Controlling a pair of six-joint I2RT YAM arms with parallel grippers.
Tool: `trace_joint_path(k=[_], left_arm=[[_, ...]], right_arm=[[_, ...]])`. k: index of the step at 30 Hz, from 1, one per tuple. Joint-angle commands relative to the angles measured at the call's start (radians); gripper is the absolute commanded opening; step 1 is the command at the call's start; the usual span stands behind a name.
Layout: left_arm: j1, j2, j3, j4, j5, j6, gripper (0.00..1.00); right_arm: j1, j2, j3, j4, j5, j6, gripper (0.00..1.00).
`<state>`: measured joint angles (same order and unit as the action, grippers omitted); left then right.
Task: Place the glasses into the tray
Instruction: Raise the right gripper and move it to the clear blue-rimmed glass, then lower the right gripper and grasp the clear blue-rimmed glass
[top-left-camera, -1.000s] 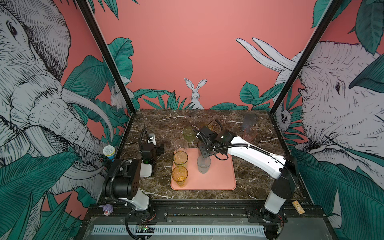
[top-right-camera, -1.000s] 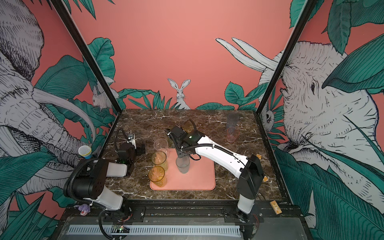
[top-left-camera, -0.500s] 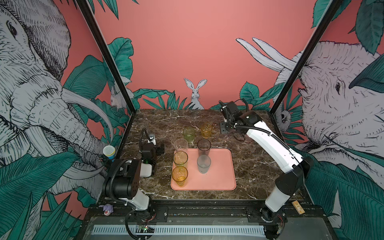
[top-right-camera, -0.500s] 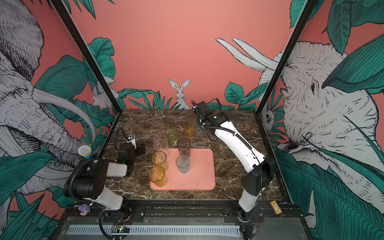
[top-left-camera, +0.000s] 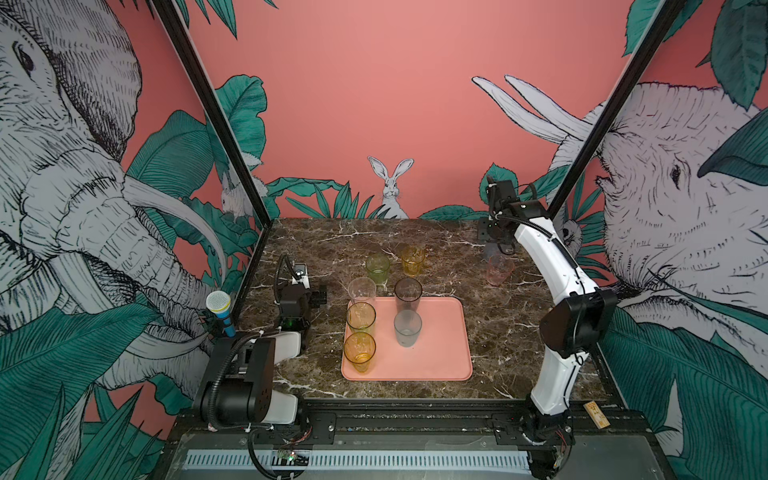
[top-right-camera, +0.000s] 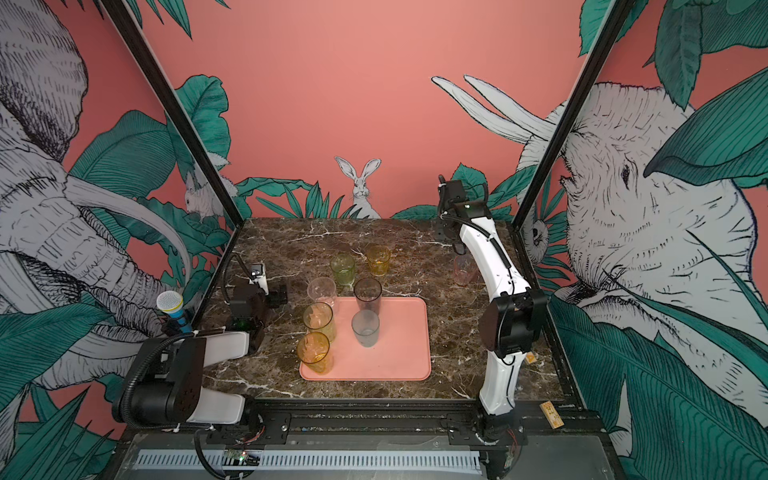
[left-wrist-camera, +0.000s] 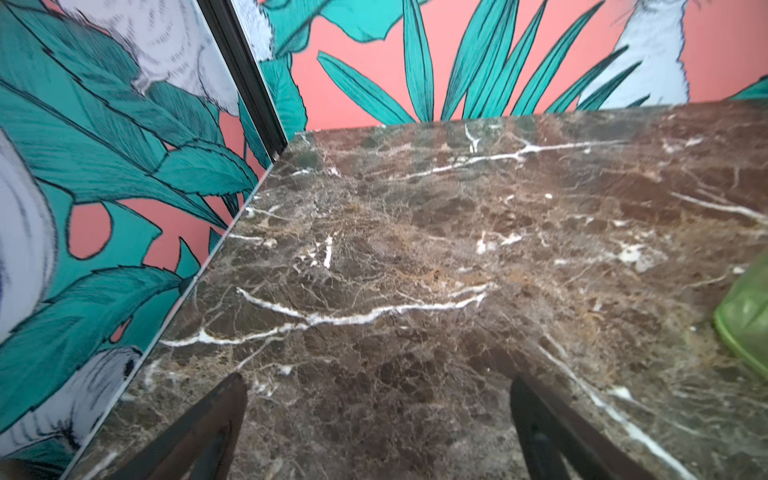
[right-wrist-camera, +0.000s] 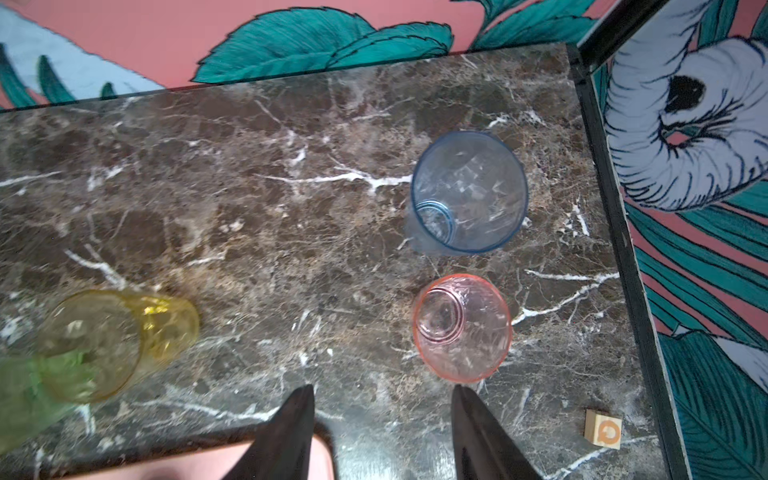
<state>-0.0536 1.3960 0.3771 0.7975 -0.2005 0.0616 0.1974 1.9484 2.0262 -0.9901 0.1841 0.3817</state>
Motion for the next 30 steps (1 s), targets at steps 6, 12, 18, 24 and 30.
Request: trace_joint_path(k=[6,12,18,24,30], left_arm=[[-0.001,-0.072,0.015,-0.093,-0.011,0.004,1.0],[-0.001,-0.166,0.021,-0.177,-0.005,-0.011,0.99],[-0.002,-0.243,0.026,-0.247,-0.006,-0.015,0.99],[-0.002,-0.273,0.017,-0.262,-0.024,-0.015,1.0],[-0.001,-0.281,0.018,-0.267,-0.023,-0.014,0.99]], right_arm=[[-0.127,0.101,0.103,0.034,-0.032,0.024,0.57],[-0.188,0.192,0.18,0.037,-0.057,0.039,0.57],[-0.219,0.28,0.258,0.027,-0.096,0.054,0.57],[-0.226,0.345,0.306,0.02,-0.12,0.06,0.53],[-0.232,0.377,0.323,0.021,-0.141,0.06,0.43]])
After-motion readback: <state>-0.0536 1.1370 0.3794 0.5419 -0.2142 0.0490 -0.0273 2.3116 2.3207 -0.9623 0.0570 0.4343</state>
